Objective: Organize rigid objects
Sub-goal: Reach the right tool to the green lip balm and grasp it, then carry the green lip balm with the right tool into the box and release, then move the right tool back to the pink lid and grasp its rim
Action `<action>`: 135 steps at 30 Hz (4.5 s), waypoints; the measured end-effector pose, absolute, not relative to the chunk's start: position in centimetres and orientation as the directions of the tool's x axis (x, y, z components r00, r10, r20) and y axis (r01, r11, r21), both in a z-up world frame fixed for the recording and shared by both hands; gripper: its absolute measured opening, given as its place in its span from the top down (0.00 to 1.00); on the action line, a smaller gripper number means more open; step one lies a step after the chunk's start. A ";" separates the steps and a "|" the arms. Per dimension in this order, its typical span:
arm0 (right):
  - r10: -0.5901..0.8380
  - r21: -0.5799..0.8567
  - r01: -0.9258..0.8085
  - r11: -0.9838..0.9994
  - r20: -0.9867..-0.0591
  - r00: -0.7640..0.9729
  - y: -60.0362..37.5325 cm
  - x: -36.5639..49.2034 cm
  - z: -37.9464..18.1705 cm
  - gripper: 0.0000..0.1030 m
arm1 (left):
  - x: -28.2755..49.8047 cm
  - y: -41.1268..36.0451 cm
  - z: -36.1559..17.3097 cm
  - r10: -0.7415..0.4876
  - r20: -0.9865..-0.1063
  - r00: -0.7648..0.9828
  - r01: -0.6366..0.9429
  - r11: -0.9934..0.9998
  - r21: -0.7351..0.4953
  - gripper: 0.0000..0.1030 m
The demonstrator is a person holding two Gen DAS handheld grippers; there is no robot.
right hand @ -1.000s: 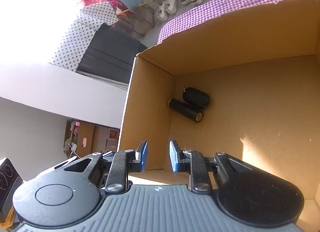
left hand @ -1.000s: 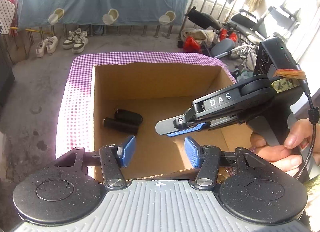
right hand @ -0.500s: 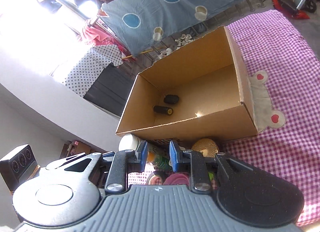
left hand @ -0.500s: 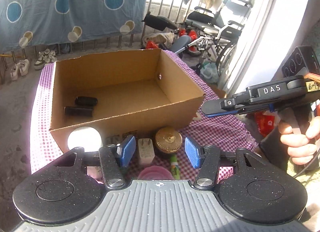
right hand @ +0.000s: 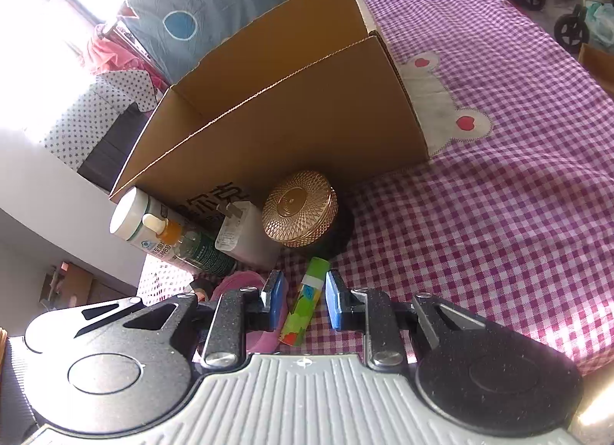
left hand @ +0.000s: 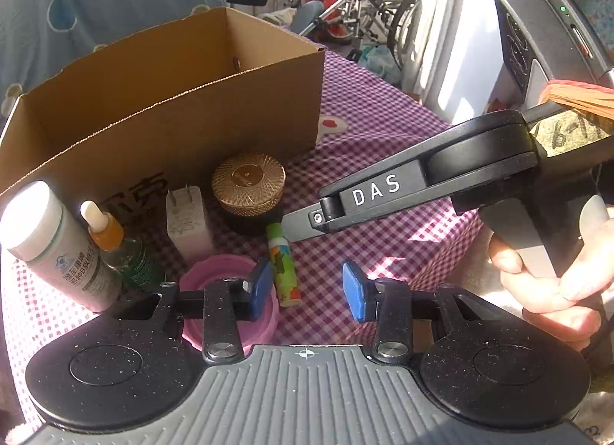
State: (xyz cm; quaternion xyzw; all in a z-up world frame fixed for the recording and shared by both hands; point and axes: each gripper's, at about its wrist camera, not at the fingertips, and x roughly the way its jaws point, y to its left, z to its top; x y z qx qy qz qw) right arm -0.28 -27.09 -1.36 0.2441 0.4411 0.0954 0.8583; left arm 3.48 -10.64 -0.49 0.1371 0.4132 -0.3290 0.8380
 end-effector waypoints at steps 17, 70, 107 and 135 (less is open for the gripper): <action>0.291 0.331 -0.028 0.943 -0.781 0.553 -24.2 1.5 -2.6 0.84 | 2.9 -12.0 -1.7 -0.425 -0.798 0.427 0.697 0.717 -0.009 0.64; 0.623 0.572 -0.306 0.761 -0.512 0.591 -22.6 11.8 11.5 0.84 | 10.7 -6.0 10.8 -0.386 -0.635 0.669 0.496 0.868 -0.005 0.55; 0.619 0.620 -0.088 0.780 -0.742 0.259 -18.2 25.2 2.8 0.76 | 12.2 4.0 10.3 -0.335 -0.661 0.671 0.299 0.938 -0.173 0.43; 0.377 0.424 -0.054 0.904 -0.730 0.570 -23.9 -0.2 0.2 0.75 | 2.6 -6.1 -1.1 -0.342 -0.853 0.394 0.639 0.769 -0.013 0.33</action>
